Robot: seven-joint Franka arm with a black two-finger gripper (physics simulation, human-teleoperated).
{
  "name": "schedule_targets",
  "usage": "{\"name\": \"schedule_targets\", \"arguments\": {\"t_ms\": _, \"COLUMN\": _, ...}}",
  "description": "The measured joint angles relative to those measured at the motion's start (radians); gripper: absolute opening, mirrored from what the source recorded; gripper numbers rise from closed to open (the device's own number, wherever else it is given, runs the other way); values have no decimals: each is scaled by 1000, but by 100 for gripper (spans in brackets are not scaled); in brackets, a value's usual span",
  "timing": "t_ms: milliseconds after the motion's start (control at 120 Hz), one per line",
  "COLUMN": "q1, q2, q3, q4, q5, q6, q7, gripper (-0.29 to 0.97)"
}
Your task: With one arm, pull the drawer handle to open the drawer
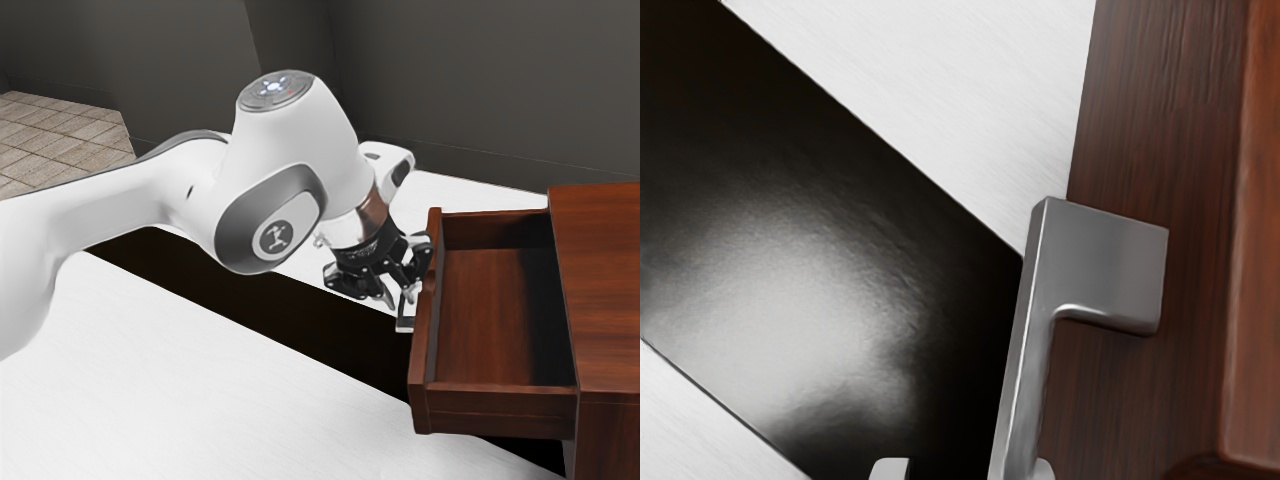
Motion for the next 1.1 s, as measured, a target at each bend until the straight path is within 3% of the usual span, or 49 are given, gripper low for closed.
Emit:
{"name": "schedule_targets", "arguments": {"t_ms": 592, "q1": 15, "q2": -23, "q3": -7, "q4": -28, "q5": 16, "q6": 0, "q7": -1, "gripper": 4}}
{"name": "schedule_targets", "arguments": {"t_ms": 1100, "q1": -15, "q2": -59, "q3": 43, "q4": -71, "q5": 23, "q6": 7, "q7": -3, "gripper": 5}}
